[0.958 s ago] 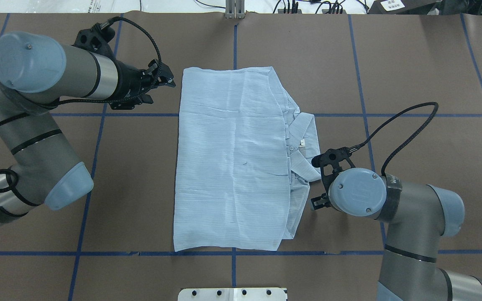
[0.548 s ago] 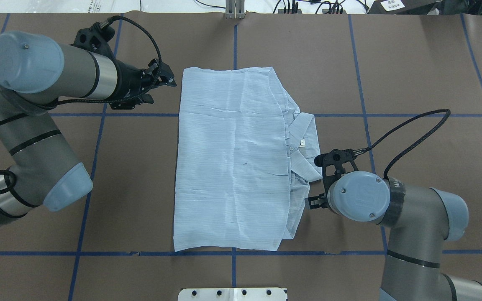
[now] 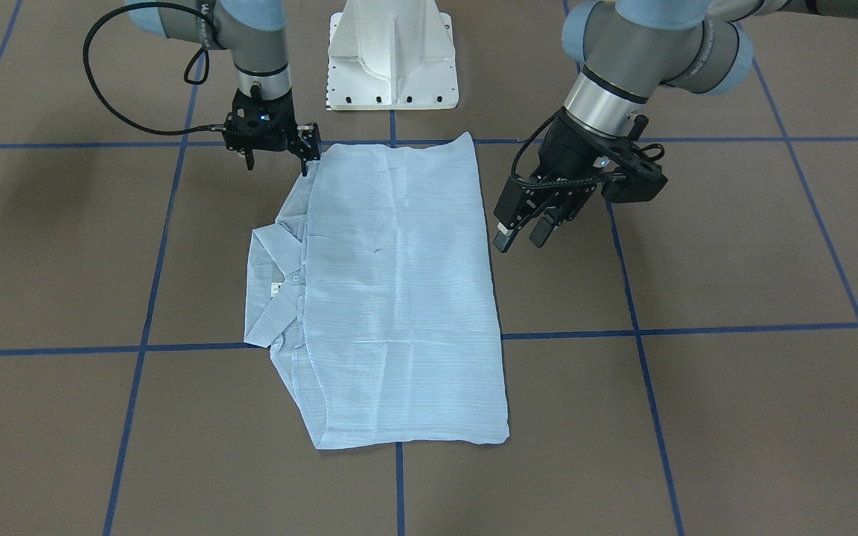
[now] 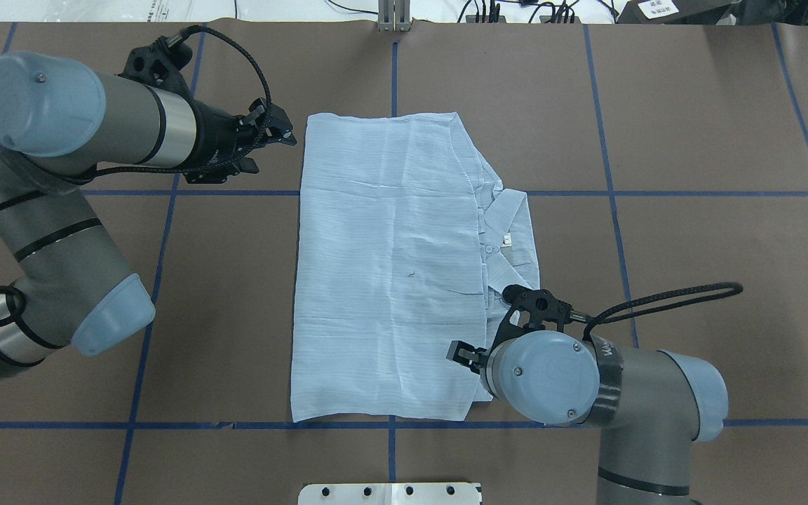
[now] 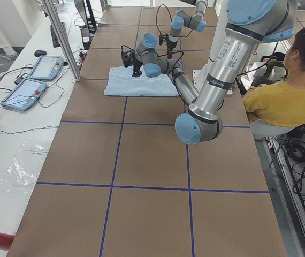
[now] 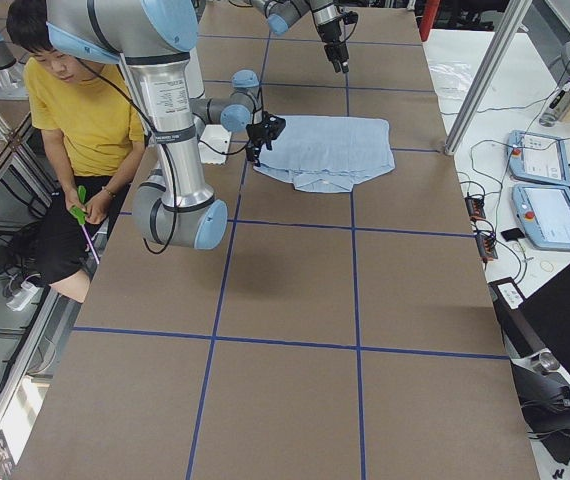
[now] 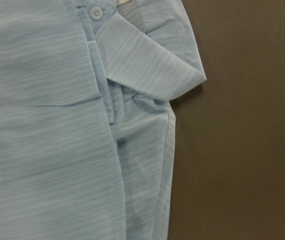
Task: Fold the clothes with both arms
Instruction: 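Lower the right gripper to the shirt's near corner and grasp it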
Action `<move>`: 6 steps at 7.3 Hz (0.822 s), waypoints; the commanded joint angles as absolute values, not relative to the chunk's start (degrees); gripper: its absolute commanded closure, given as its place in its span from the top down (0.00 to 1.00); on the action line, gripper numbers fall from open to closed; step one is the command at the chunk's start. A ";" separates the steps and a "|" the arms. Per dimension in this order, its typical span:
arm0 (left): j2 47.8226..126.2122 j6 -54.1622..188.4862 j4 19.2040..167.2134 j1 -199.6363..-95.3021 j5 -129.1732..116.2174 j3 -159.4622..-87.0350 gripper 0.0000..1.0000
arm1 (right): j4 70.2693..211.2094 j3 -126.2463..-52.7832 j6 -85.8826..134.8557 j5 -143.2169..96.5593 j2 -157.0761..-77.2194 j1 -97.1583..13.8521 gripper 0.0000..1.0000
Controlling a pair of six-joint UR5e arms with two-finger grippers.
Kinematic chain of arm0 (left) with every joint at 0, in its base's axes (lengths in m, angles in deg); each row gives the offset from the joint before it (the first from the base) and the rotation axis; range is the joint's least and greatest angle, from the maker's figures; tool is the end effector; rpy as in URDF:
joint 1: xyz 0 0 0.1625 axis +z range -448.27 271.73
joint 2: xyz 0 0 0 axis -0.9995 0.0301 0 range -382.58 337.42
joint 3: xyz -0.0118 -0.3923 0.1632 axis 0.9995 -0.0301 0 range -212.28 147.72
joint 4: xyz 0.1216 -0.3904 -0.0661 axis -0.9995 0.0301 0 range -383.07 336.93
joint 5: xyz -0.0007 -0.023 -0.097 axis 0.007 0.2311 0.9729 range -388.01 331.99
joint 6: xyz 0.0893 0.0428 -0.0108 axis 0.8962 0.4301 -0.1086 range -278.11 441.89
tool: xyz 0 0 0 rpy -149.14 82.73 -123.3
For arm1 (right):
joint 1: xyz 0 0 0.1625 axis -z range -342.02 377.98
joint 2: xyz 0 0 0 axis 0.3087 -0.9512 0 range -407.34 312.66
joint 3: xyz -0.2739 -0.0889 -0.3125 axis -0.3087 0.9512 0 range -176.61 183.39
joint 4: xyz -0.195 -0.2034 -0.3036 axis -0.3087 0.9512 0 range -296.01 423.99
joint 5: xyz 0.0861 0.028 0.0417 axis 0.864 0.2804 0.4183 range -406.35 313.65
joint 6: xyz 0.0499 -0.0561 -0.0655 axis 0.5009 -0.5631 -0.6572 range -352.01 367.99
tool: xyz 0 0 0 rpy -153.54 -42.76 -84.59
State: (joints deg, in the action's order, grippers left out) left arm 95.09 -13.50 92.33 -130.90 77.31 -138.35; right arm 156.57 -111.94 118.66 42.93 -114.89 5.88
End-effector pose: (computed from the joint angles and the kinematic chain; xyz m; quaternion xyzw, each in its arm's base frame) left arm 0.3735 -0.4892 0.2089 0.0755 0.5680 -0.2630 0.7763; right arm -0.5260 -0.2503 0.2643 -0.0230 -0.3837 0.2628 0.8850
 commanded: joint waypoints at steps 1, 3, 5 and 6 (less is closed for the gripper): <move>95.02 -13.47 92.33 -130.99 77.28 -138.36 0.74 | 150.50 -111.66 139.13 36.38 -114.75 9.70 1.00; 94.85 -13.29 92.33 -130.90 77.19 -138.36 0.74 | 149.77 -110.09 148.85 34.09 -114.93 10.59 1.00; 94.76 -13.38 92.33 -130.90 77.11 -138.45 0.74 | 149.08 -109.55 148.87 33.28 -115.19 10.51 1.00; 94.76 -13.38 92.33 -130.90 77.11 -138.45 0.74 | 149.07 -109.29 148.96 33.28 -115.28 10.51 1.00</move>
